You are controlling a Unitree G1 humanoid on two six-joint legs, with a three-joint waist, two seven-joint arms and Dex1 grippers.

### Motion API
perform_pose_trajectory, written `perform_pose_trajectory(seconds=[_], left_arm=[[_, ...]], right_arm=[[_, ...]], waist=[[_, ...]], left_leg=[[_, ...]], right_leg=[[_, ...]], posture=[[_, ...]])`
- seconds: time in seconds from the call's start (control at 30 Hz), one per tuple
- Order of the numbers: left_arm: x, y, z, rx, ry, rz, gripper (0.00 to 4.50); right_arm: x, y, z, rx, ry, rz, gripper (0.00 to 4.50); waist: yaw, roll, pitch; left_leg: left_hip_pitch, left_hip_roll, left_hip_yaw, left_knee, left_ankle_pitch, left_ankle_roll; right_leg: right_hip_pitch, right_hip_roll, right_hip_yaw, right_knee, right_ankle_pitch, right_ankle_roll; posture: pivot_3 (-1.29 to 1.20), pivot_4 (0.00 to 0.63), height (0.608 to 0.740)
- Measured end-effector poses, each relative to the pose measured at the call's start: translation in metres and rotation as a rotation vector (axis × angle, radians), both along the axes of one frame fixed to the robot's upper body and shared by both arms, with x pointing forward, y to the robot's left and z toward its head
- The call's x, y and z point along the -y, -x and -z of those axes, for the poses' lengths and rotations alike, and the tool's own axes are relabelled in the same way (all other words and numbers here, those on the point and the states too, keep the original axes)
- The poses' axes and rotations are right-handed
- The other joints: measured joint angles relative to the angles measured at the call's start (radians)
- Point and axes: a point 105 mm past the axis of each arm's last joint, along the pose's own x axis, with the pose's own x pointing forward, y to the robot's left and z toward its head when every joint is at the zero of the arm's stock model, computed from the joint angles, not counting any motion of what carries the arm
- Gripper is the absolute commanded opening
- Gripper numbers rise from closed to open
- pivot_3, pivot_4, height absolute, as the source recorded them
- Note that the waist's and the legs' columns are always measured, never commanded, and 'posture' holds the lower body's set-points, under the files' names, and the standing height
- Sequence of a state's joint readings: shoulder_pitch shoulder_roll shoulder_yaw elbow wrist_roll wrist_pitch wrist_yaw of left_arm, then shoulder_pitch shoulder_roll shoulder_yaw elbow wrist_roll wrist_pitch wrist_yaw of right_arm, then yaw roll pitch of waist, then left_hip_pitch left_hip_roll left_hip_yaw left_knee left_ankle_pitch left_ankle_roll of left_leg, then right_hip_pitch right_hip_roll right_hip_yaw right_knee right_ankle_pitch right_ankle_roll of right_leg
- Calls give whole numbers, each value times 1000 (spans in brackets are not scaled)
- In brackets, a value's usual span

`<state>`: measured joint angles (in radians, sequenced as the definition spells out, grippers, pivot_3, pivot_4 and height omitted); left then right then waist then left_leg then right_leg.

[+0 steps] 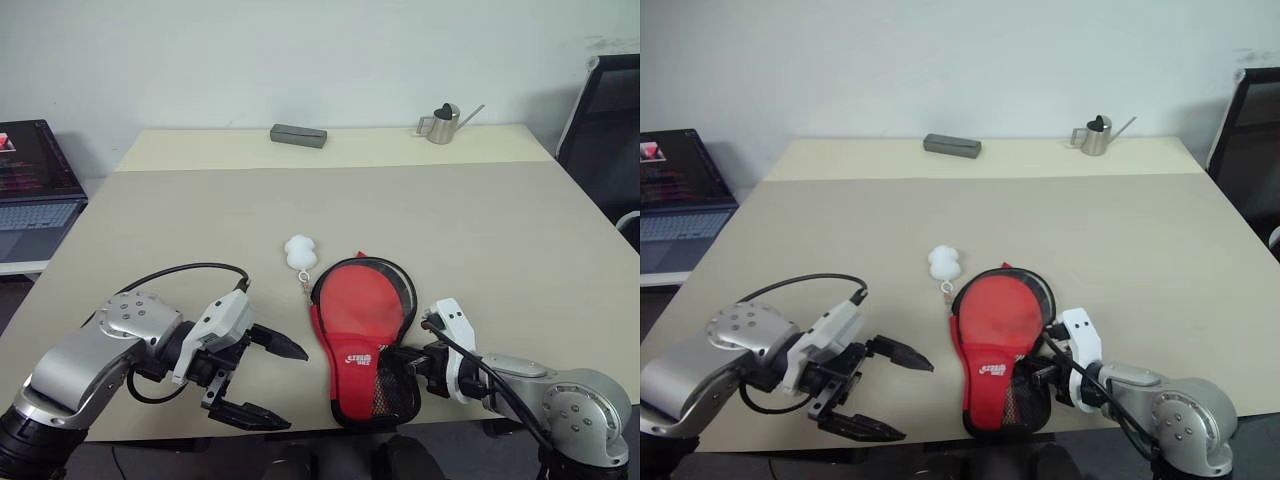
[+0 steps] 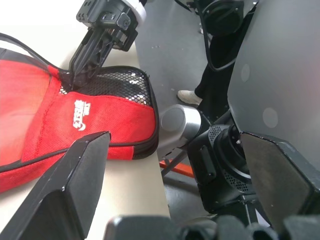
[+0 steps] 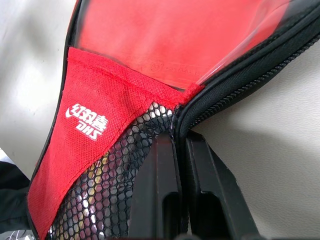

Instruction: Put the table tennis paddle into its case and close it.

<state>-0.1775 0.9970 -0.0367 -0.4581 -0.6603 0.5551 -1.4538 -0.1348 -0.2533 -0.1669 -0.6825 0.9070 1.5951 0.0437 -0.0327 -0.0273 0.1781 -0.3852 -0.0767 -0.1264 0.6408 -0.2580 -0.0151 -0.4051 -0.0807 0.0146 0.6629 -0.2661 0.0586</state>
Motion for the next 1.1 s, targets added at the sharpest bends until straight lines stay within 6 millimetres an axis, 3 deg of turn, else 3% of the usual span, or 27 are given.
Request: perform_pose_trajectory(seconds=[0.23, 0.37, 0.57, 0.67, 0.77, 0.87, 1.0, 1.1], left_arm=[[-1, 0, 3, 9, -5, -4, 4500], [-2, 1, 6, 7, -9, -10, 4500], [-5, -2, 8, 9, -11, -29, 4500], [-5, -2, 8, 20, -9, -28, 4500], [-7, -5, 9, 23, -10, -42, 4500], [-8, -10, 8, 34, -8, -71, 4500], [-5, -33, 0, 109, 44, -185, 4500], [-8, -42, -5, 151, 50, -237, 4500]], right_arm=[[-7, 0, -3, -24, -102, 41, 2653], [5, 1, -7, -4, -100, 63, 4039], [44, 2, -23, 103, -21, 17, 4039], [49, 5, -28, 160, -24, -57, 4039], [47, 1, -40, 237, -90, -105, 4483], [41, -11, -58, 327, -171, -131, 4483], [22, -27, -92, 519, -217, -195, 4483], [15, -30, -96, 556, -219, -225, 4483]], waist=[[0, 0, 0], [2, 1, 0], [3, 1, 1], [3, 1, 1], [-1, 1, 1], [1, 1, 1], [4, 1, 1], [4, 1, 1]], left_leg=[[1, 1, 0, 0, 0, 0], [1, 1, 0, 1, 0, 0], [1, 2, 1, 2, 0, 0], [0, 2, 1, 2, 0, 0], [1, 3, 3, 3, 0, 0], [1, 3, 3, 3, 0, 0], [1, 3, 2, 4, 0, 0], [0, 3, 1, 3, 0, 0]], right_leg=[[0, 3, 1, 0, 1, -2], [1, 5, 0, 0, 1, -1], [2, 6, 0, 0, 1, -1], [2, 6, 0, 0, 0, 0], [2, 6, 1, 0, 0, 0], [2, 6, 1, 0, 1, 0], [2, 6, 0, 0, 2, -1], [1, 6, 1, 0, 2, -2]], posture=[[0, 150, 740], [0, 150, 740], [0, 150, 740], [0, 150, 740], [0, 150, 740], [0, 150, 740], [0, 150, 740], [0, 150, 740]])
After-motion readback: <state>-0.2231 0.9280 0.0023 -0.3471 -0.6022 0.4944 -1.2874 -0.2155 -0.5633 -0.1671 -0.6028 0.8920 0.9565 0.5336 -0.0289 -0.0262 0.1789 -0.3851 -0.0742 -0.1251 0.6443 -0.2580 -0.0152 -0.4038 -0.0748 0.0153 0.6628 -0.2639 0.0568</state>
